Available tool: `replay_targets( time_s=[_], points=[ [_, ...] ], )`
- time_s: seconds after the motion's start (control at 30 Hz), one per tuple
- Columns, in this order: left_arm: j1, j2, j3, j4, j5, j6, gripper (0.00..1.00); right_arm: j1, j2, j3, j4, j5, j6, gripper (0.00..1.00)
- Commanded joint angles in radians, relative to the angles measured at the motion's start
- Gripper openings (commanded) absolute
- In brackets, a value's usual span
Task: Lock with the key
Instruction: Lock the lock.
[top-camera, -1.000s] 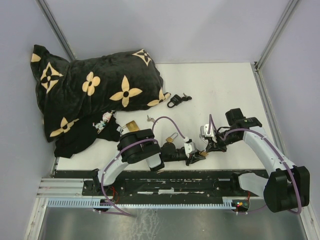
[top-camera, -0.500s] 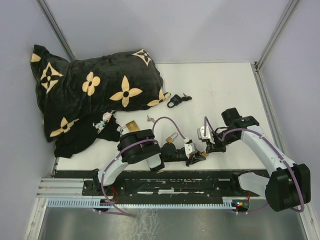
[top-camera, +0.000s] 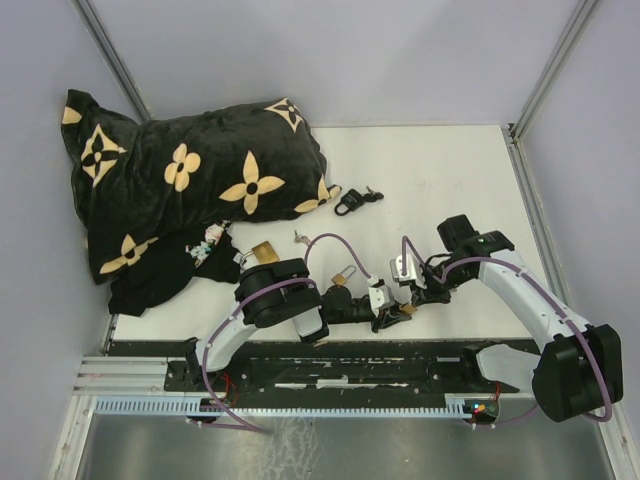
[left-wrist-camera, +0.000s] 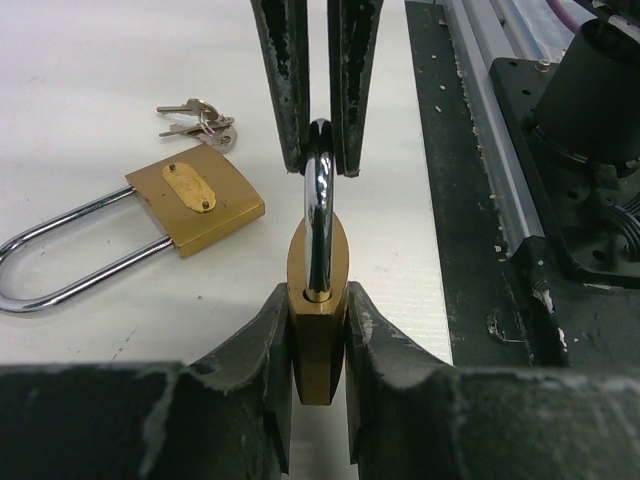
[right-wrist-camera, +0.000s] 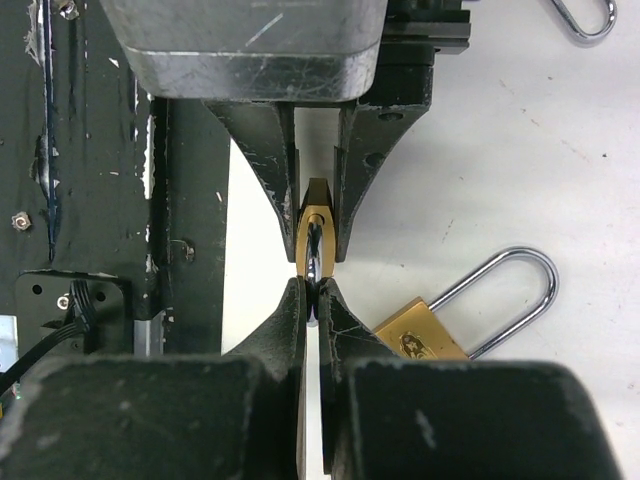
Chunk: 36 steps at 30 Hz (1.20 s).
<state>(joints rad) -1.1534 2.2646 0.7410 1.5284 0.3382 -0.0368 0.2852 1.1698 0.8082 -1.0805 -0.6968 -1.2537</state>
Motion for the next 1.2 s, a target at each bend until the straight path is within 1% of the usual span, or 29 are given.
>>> replay_targets(
  time_s=[0.0, 0.33, 0.8, 0.93, 1.17],
  points=[
    [0.001, -0.005, 0.004, 0.201, -0.01, -0.002, 0.03, 0.028, 0.028, -0.036, 0.013, 0.129, 0.024, 0.02],
    [0.001, -0.004, 0.003, 0.201, -0.011, -0.006, 0.03, 0.063, 0.059, -0.039, 0.072, 0.128, 0.119, 0.02],
    [0.002, 0.005, 0.005, 0.201, -0.017, -0.003, 0.03, 0.106, 0.144, -0.069, 0.048, 0.192, 0.122, 0.02],
    [0.002, 0.006, 0.002, 0.201, -0.024, 0.0, 0.03, 0.114, 0.166, -0.078, 0.052, 0.188, 0.12, 0.02],
    [0.001, 0.009, -0.003, 0.2, -0.031, 0.008, 0.03, 0.154, 0.215, -0.081, 0.069, 0.226, 0.142, 0.01]
  ],
)
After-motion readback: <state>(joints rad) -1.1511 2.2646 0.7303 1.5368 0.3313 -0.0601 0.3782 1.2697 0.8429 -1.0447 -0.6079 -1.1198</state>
